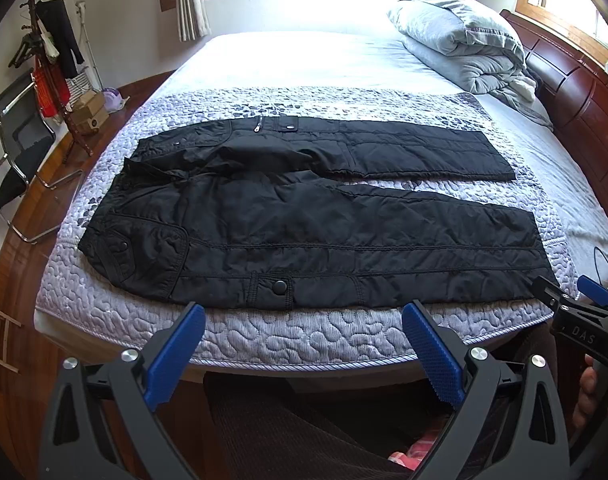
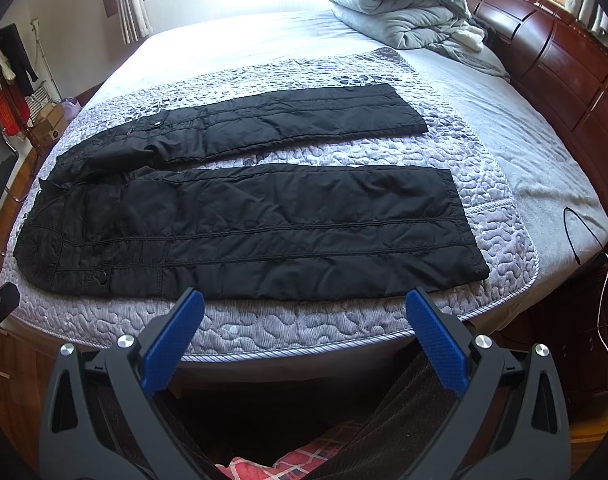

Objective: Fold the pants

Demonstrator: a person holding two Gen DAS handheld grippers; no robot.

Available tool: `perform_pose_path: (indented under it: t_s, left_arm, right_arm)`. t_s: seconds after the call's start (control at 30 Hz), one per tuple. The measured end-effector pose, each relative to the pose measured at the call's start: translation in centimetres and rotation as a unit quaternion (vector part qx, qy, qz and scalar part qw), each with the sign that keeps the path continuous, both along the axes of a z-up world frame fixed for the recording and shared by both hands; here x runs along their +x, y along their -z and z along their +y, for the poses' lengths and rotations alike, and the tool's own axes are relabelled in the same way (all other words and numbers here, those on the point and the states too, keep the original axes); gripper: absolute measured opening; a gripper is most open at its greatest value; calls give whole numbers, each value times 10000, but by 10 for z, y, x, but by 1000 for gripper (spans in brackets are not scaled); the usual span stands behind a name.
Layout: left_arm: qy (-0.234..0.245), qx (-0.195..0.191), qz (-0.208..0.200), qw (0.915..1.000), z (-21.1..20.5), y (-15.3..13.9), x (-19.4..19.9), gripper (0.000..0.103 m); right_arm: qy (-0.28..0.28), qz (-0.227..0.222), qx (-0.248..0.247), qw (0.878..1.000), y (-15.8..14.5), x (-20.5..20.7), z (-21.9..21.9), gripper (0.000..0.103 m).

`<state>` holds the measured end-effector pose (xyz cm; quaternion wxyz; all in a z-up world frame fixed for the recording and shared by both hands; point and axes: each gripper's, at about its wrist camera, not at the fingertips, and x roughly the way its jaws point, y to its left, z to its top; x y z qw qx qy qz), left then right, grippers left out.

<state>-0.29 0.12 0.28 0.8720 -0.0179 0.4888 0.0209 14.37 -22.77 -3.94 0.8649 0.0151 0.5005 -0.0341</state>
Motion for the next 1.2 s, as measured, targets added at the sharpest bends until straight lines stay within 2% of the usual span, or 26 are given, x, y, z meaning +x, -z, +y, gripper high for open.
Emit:
perform_pose_path:
  t_s: [1.2]
  left_arm:
    - [1,42,34,10000,0,5,7,99]
  right_arm:
    - [9,53,0,10000,2,3,-2,101]
